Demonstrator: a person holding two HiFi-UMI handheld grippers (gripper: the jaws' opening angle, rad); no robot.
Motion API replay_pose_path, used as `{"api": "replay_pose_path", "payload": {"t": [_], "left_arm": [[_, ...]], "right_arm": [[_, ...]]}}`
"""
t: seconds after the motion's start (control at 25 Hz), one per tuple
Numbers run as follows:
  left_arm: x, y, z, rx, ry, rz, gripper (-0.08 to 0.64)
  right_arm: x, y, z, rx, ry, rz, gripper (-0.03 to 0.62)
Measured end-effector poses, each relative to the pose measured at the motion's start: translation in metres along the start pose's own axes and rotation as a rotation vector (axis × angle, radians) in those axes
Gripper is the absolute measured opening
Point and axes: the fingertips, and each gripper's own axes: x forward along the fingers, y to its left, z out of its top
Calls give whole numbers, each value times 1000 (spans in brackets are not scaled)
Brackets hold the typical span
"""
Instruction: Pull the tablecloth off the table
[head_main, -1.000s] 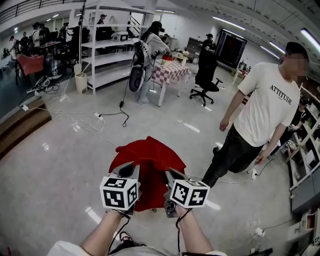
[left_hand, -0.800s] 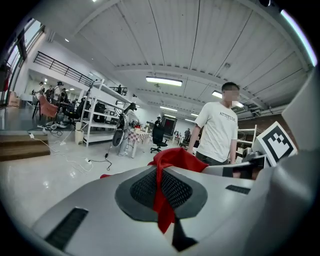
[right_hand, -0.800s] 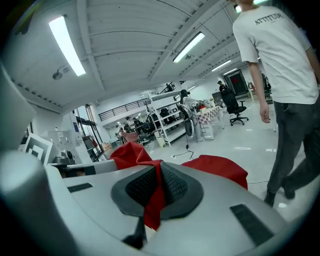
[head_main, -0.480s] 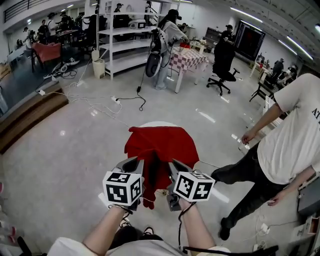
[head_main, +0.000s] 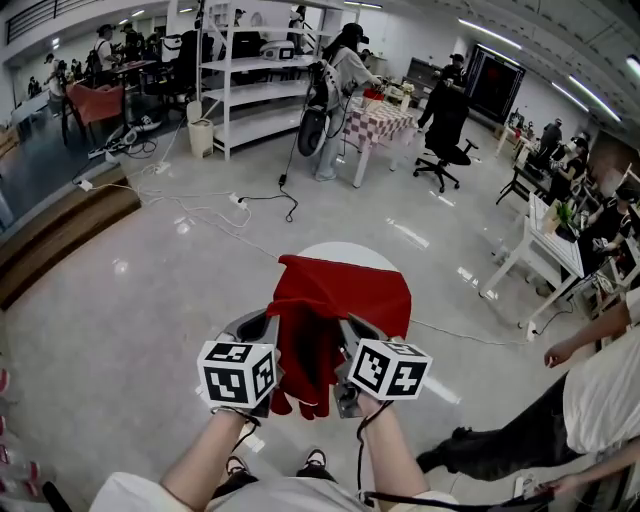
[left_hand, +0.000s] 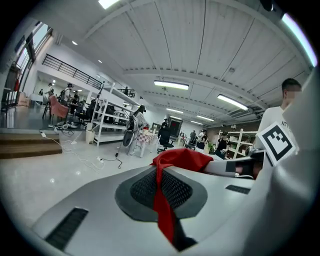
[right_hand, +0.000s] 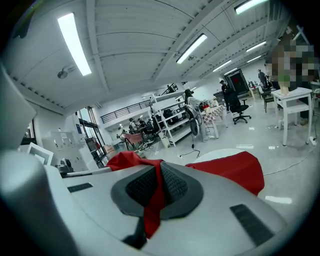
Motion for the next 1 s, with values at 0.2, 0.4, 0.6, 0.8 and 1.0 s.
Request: {"api": "replay_pose_path", "payload": {"t": [0.2,0.4,0.6,0.8,1.0], "left_arm": [[-37,63,5,-31,1,29,17],[-65,113,12,-43,-9,52,17],[-87,158,15,-76,-28,110,17],[-115,200,11,-119,-51,211,18],[-155,241,11,-184,-91,390,17]], "right_arm": [[20,55,-27,15,9,1,26],[50,103,-50,6,51,15,26],[80,145,-63,-26,96,68,26],[110,188,-73,-65,149,166,26],[145,243,-84,-115,242,333,26]]}}
